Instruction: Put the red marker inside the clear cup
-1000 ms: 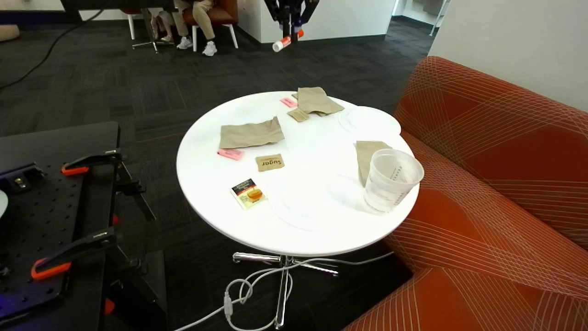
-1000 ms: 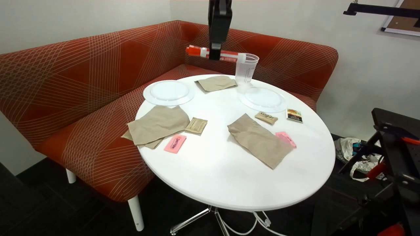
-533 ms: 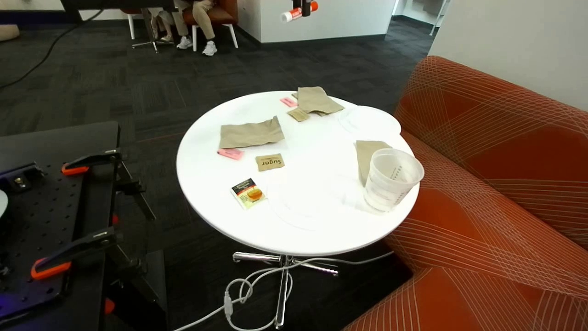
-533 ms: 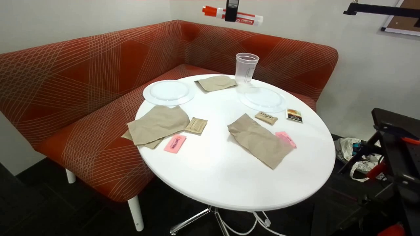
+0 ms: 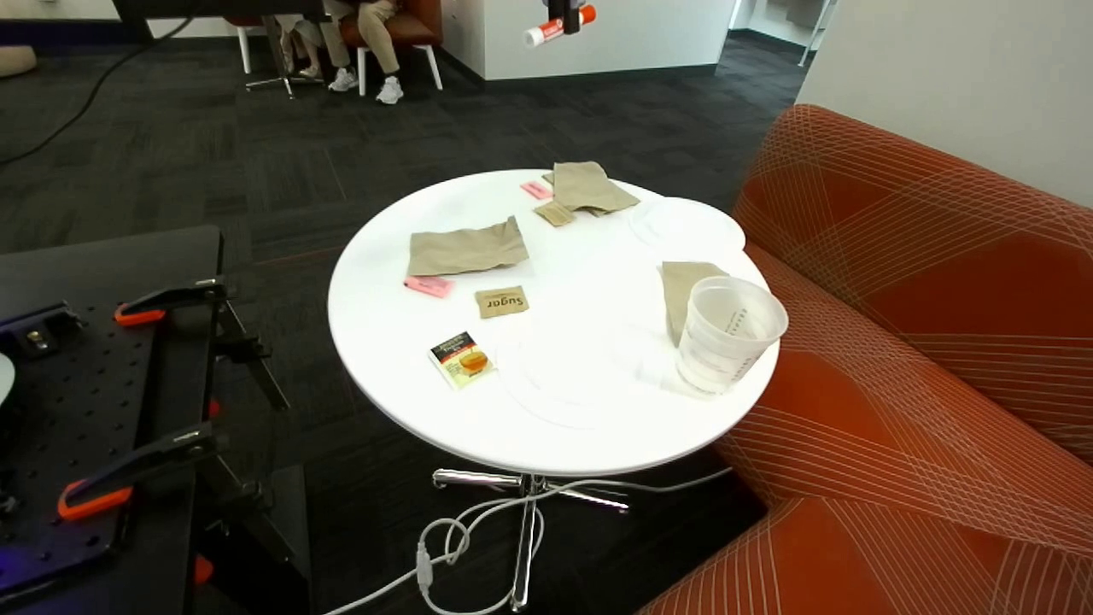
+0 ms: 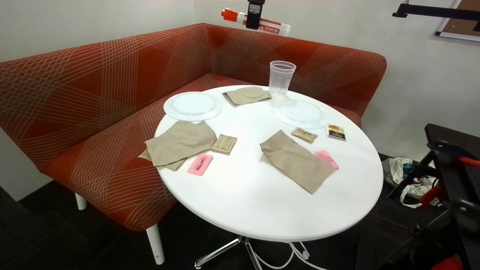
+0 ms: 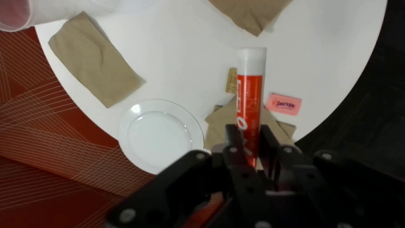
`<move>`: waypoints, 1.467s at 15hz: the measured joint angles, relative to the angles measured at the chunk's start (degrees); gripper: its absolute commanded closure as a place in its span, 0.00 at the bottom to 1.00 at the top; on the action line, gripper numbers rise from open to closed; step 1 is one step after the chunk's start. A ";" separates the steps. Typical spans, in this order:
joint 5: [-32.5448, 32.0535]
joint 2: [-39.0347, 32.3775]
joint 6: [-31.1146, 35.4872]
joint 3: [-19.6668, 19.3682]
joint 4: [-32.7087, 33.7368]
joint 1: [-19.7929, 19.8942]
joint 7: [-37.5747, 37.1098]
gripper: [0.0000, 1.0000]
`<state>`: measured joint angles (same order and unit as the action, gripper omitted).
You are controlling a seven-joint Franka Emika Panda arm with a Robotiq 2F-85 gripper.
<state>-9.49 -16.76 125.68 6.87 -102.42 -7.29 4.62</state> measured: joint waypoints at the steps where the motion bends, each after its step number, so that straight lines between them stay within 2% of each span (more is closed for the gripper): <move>1: -0.72 -0.17 1.79 -0.11 0.02 -0.56 -3.65 0.95; 8: -9.01 -0.49 9.07 -3.85 0.03 -5.40 -30.15 0.95; 14: -23.42 -0.49 9.21 -9.63 -0.11 -8.05 -53.41 0.95; 19: -37.12 -0.61 4.91 -10.98 -0.28 -8.51 -74.00 0.95; 22: -41.90 -1.11 -0.56 -10.69 -0.28 -8.51 -84.79 0.95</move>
<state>-51.39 -17.87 125.12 -3.82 -102.70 -15.80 -80.16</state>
